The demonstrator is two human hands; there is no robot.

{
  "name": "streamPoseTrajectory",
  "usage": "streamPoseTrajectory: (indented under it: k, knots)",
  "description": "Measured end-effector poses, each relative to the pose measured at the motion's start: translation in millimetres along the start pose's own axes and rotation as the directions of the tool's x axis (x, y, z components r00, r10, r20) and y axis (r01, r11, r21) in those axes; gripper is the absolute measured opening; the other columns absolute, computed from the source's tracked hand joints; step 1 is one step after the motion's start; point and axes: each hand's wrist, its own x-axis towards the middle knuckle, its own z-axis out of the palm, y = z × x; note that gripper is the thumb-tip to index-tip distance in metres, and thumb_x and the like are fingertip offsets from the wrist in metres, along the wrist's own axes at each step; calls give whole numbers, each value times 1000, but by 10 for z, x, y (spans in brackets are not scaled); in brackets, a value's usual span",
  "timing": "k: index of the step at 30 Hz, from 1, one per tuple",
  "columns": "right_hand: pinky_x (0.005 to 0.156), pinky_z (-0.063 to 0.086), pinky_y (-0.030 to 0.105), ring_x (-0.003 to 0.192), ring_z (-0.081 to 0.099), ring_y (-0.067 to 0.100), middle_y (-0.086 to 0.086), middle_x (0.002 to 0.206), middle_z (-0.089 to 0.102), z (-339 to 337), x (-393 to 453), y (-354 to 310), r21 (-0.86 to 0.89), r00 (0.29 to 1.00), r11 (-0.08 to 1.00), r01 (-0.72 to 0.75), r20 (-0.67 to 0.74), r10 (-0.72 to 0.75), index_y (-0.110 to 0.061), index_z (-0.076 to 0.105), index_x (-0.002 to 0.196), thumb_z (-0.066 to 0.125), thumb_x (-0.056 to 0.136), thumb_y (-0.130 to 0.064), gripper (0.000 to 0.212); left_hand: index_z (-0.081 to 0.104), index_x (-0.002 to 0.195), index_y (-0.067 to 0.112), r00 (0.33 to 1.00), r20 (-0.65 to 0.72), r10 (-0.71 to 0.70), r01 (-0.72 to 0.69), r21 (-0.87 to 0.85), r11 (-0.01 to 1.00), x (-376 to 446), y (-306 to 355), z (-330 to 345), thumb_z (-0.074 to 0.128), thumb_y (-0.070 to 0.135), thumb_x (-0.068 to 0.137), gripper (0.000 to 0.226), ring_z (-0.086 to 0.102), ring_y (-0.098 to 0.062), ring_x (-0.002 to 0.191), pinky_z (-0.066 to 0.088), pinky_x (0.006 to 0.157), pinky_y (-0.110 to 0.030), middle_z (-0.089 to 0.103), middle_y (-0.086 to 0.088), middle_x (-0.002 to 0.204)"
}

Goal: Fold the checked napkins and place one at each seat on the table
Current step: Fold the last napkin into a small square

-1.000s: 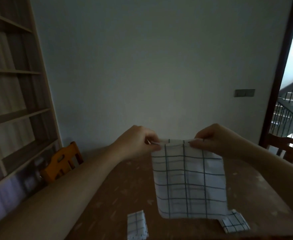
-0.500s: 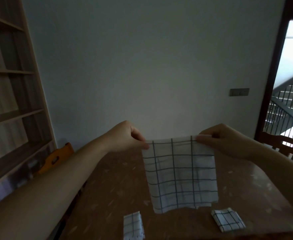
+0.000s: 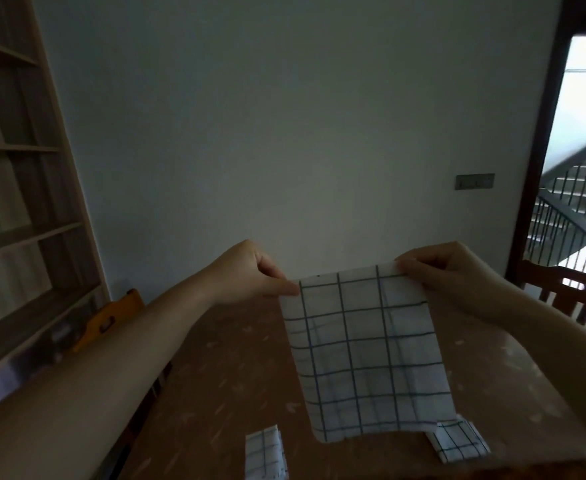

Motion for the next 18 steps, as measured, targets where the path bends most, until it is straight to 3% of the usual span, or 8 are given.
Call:
streamPoseTrajectory:
  k: [3,6,9,11,16,18]
  knots:
    - [76,56,32,78,70,14,1,83,77,29,-16,-31,85,998,996,-3,-63,9,-19,78,82,64,87,-16,15,79,73,17,997,73,7,-8,18,1000,10,-13,3,84,41,67,25,62,-18,67,51,66,-40,75,-7,72]
    - [73,53,19,75,68,2,-12,79,75,53,-15,-82,48,998,998,27,-65,-24,-27,75,77,66,87,-12,20,73,76,12,989,150,5,6,-71,997,8,135,53,73,56,68,45,60,-16,66,50,66,-36,71,-10,71]
    - [71,53,20,75,68,7,-7,82,75,75,1,-208,-23,995,996,85,47,-84,-27,75,79,64,88,-18,16,68,91,15,984,180,-20,69,-269,961,105,396,208,62,52,80,39,69,-17,80,54,85,-39,74,-2,85]
    - [73,55,24,77,69,11,-5,83,74,94,26,-276,-61,991,992,115,82,-110,-25,76,83,64,88,-21,13,73,98,20,975,221,-8,68,-267,961,166,550,339,65,45,87,29,70,-18,84,54,85,-36,75,0,90]
    - [75,55,25,79,70,9,-6,83,76,71,11,-284,-77,996,993,84,27,-82,-18,78,85,65,89,-17,14,79,90,23,974,225,-5,78,-316,946,204,664,559,71,45,83,24,70,-34,96,52,92,-54,76,-9,95]
    - [74,56,23,78,71,9,-6,82,77,72,-42,-266,-6,999,999,47,-12,-47,-19,78,82,68,86,-14,12,79,88,21,976,216,-10,91,-369,925,198,653,617,73,38,82,19,71,-30,94,53,94,-50,76,-8,94]
